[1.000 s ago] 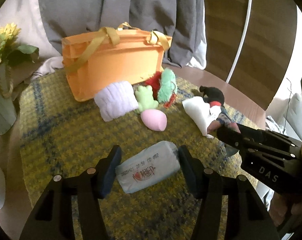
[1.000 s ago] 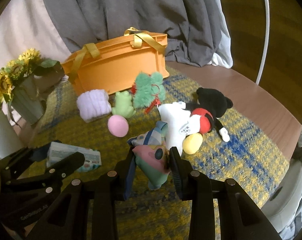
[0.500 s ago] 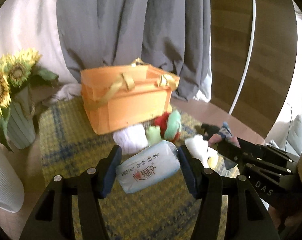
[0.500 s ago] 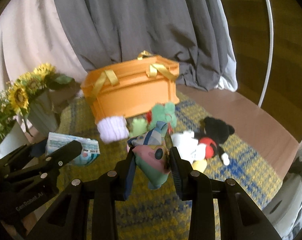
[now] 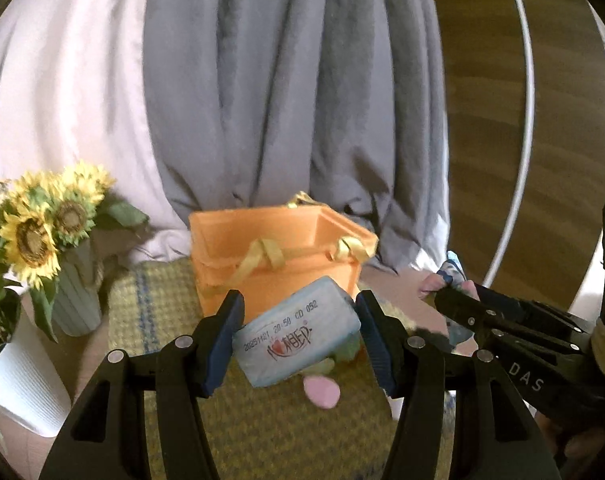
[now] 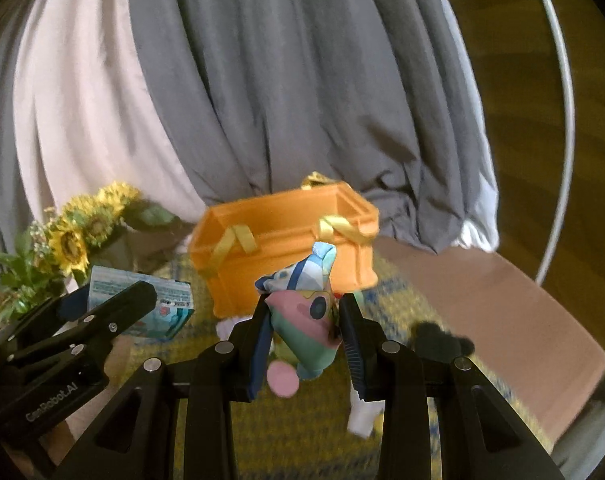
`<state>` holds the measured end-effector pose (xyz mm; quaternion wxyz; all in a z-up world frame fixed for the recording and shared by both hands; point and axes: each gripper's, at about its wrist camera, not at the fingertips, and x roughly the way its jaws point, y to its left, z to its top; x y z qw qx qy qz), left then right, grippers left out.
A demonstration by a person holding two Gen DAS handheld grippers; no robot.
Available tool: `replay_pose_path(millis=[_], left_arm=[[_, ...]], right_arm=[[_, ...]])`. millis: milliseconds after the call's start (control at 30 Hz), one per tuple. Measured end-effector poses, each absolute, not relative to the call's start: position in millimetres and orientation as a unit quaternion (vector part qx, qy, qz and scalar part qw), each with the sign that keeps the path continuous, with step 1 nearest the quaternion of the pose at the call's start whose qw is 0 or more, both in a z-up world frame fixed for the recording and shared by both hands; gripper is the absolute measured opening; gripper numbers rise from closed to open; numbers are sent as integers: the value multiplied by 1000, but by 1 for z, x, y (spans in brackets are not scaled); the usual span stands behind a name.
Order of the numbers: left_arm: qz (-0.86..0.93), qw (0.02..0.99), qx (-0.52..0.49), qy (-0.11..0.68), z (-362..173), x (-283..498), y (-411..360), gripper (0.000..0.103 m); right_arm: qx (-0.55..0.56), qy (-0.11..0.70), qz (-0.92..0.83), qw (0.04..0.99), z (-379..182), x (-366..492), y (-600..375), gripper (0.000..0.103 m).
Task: Organize soft objects
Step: 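Carry the tissue pack and pouch over the orange crate with both grippers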
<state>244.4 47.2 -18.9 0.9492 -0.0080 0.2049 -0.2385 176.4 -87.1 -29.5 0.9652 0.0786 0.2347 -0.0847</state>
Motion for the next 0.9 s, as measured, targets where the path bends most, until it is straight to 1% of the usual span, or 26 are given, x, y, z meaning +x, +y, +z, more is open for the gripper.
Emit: replay_pose_path(millis=[467, 900], left_arm=[[-137, 975, -35, 174, 2, 251, -11, 56], [-115, 982, -17, 151, 18, 290, -24, 55]], right_arm=[[52, 205, 25, 977, -7, 215, -151, 34], [69, 181, 54, 980, 2, 256, -172, 34]])
